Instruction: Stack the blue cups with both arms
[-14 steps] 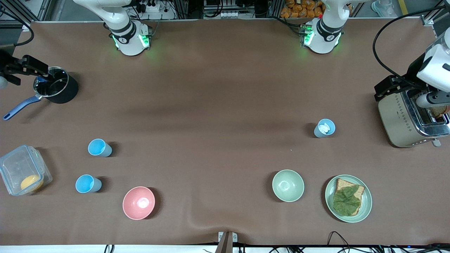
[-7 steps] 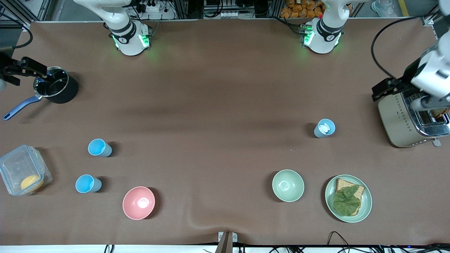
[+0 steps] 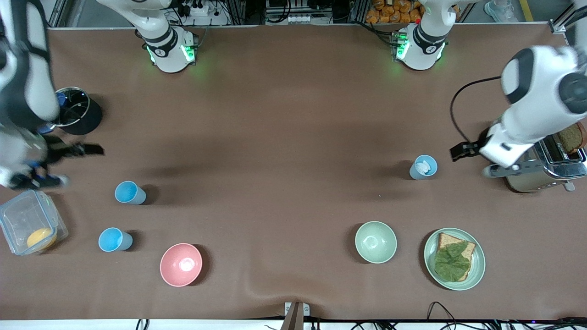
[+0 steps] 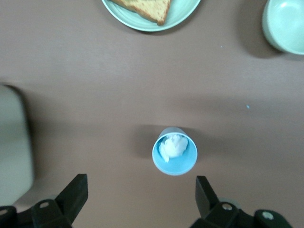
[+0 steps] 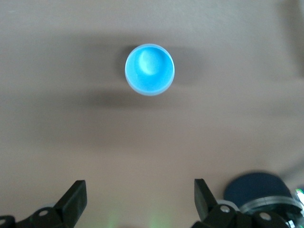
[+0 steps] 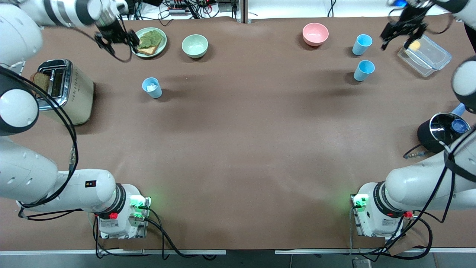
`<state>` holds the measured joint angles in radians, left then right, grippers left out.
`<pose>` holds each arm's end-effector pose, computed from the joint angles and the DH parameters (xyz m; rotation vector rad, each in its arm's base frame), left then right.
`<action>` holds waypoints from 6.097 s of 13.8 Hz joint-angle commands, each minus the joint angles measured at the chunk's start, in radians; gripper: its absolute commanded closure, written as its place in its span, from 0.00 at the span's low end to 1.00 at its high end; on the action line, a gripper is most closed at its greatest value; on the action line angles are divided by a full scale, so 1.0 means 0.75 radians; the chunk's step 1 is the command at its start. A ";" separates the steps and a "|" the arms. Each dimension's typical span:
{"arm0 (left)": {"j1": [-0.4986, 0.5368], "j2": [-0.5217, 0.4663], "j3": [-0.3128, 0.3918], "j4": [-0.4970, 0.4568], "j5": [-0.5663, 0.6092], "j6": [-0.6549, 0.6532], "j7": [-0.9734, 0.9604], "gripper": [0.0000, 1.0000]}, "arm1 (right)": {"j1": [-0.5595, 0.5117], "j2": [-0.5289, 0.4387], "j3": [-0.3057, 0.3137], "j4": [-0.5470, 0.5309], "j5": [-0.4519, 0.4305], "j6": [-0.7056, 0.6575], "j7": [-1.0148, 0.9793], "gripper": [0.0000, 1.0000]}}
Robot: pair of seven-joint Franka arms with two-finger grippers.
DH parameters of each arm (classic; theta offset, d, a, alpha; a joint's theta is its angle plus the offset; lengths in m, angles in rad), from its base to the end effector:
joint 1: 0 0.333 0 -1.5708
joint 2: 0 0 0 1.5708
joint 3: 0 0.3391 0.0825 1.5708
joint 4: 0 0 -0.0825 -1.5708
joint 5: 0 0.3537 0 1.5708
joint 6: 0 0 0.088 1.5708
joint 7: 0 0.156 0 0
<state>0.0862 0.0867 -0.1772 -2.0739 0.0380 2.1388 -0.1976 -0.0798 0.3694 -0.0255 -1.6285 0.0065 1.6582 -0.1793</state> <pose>0.5341 -0.0445 0.3784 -3.1193 -0.1347 0.0276 0.5835 -0.0593 0.3717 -3.0509 -0.1106 0.5188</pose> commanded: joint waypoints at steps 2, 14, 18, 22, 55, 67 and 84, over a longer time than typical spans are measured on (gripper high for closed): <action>0.004 0.037 -0.001 -0.156 -0.026 0.192 0.055 0.00 | 0.016 0.158 0.003 0.038 -0.019 0.132 -0.031 0.00; 0.010 0.230 -0.003 -0.266 -0.022 0.505 0.057 1.00 | -0.053 0.383 0.007 -0.042 -0.005 0.569 -0.248 1.00; 0.004 0.197 -0.093 -0.244 -0.038 0.470 0.010 1.00 | -0.049 0.366 0.009 -0.040 -0.005 0.526 -0.270 1.00; -0.019 0.232 -0.362 -0.025 -0.040 0.239 -0.337 1.00 | -0.041 0.336 0.014 -0.029 -0.005 0.479 -0.338 1.00; -0.029 0.048 -0.355 0.800 0.193 -0.554 -0.430 0.00 | 0.535 0.082 0.038 0.210 0.274 -0.131 0.113 1.00; -0.172 -0.067 0.159 0.783 -0.079 -0.733 -0.031 0.00 | 0.967 0.135 0.036 0.083 0.278 0.198 0.766 1.00; -0.152 -0.048 0.152 0.781 -0.079 -0.737 -0.025 0.00 | 1.090 0.260 0.036 0.063 0.286 0.399 0.980 0.00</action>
<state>-0.0324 0.0536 -0.0600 -1.4899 -0.0054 1.5980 -0.2285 0.7389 0.5871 0.0123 -1.5827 0.2099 1.9639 0.5342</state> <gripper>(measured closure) 0.000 0.700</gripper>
